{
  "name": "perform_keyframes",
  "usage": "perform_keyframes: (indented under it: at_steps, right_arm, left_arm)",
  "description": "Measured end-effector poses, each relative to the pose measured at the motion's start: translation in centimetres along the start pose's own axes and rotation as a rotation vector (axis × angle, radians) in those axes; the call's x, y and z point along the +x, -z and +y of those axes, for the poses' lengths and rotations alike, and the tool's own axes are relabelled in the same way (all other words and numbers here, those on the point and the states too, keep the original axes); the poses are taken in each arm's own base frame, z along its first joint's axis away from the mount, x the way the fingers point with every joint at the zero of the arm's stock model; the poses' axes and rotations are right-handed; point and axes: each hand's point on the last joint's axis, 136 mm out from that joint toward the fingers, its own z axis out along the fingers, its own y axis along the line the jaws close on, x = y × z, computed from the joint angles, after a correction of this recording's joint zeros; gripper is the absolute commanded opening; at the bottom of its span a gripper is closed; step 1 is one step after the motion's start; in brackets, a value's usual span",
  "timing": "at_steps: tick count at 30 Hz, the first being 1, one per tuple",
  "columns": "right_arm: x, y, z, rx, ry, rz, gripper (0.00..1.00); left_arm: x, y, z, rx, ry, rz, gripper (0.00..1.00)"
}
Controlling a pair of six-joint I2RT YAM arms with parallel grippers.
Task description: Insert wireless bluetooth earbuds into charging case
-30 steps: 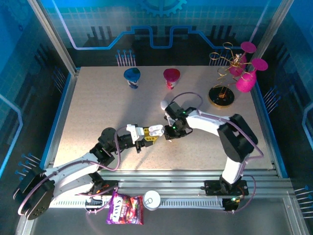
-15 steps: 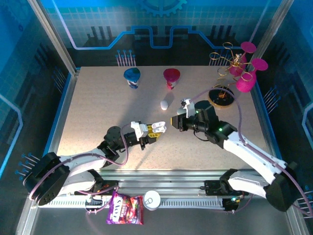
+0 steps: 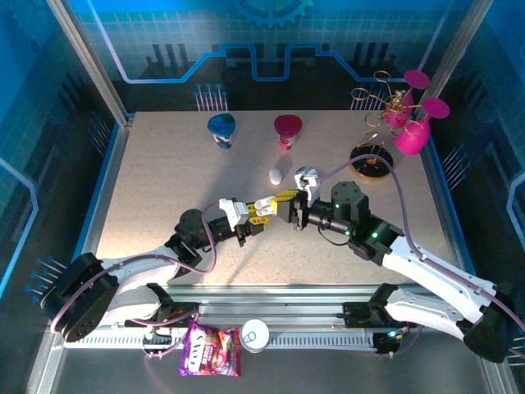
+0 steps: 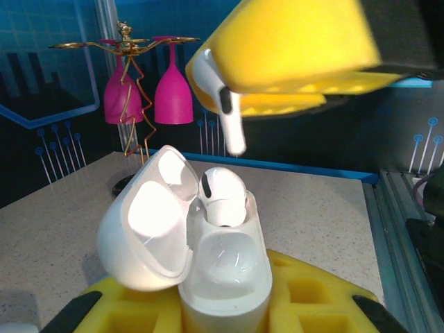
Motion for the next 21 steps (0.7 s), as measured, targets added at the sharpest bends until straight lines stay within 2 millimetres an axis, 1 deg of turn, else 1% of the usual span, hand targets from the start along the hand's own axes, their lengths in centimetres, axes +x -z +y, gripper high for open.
perform_keyframes:
  at_steps: [3,7,21]
  right_arm:
    - [0.2,-1.1,0.9,-0.029,0.018,0.011,0.18]
    - [1.0,-2.3,1.4,-0.047,0.028,0.032,0.18]
    - [1.3,-3.4,0.8,-0.027,0.030,0.030,0.18]
  left_arm:
    - [-0.1,0.0,0.2,-0.008,0.009,-0.002,0.00]
    - [-0.1,0.0,0.3,-0.019,0.012,-0.003,0.00]
    - [0.6,0.0,1.3,-0.072,0.043,0.024,0.00]
